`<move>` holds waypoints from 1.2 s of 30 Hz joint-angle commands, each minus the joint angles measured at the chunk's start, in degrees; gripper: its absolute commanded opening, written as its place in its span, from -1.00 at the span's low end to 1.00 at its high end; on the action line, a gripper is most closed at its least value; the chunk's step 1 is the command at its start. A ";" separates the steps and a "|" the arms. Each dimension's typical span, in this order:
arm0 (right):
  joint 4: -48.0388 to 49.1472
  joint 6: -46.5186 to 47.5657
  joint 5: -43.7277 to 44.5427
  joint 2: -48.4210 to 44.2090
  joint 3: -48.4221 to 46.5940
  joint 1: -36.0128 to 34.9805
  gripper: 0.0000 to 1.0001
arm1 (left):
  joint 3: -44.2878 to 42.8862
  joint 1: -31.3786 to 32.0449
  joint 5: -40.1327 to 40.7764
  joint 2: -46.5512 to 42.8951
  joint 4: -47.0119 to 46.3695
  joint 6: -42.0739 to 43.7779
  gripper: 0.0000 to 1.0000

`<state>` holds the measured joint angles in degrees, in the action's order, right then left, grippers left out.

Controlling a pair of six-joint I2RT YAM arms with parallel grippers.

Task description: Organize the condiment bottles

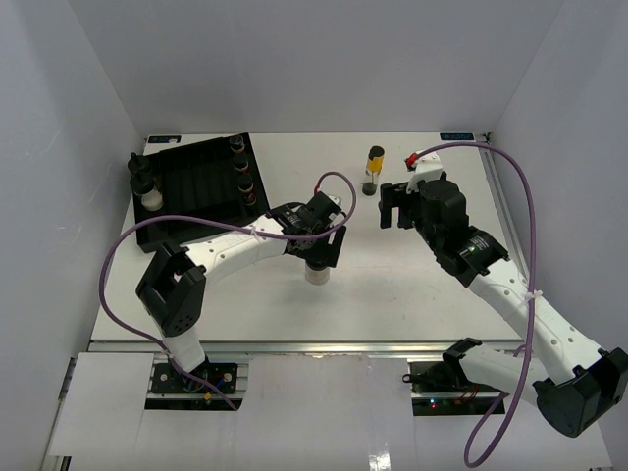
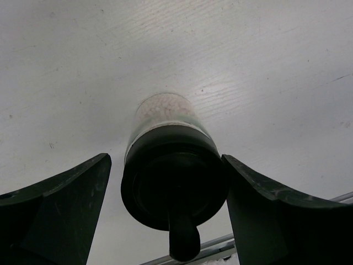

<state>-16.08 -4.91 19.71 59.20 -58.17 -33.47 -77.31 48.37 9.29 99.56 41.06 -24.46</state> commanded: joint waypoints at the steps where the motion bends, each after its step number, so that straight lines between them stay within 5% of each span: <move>1: 3.07 0.85 0.16 -1.61 0.50 0.16 0.81 | -2.09 0.84 1.40 0.44 -0.09 -1.76 0.73; 3: 3.18 0.78 0.28 -1.76 0.62 0.10 0.81 | -2.11 1.13 1.85 0.63 0.39 -2.21 0.53; 7: 3.25 0.80 0.38 -1.92 0.71 0.08 0.81 | -3.01 1.20 4.68 0.38 2.25 -4.21 -0.38; 12: 3.19 0.72 -0.02 -2.19 0.64 0.16 0.81 | -7.63 0.64 10.78 0.63 8.95 -6.99 -0.95; 22: 3.10 0.40 -1.49 -3.04 0.78 0.16 0.81 | -23.74 -14.80 15.33 -4.34 18.98 -7.57 -1.00; 36: 3.86 -1.37 -7.08 -2.63 0.26 0.16 0.81 | -11.96 -54.56 5.38 -19.24 10.29 -5.07 -1.00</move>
<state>-14.92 -5.45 15.22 57.19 -57.43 -33.45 -91.88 2.05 18.77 84.40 55.53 -30.59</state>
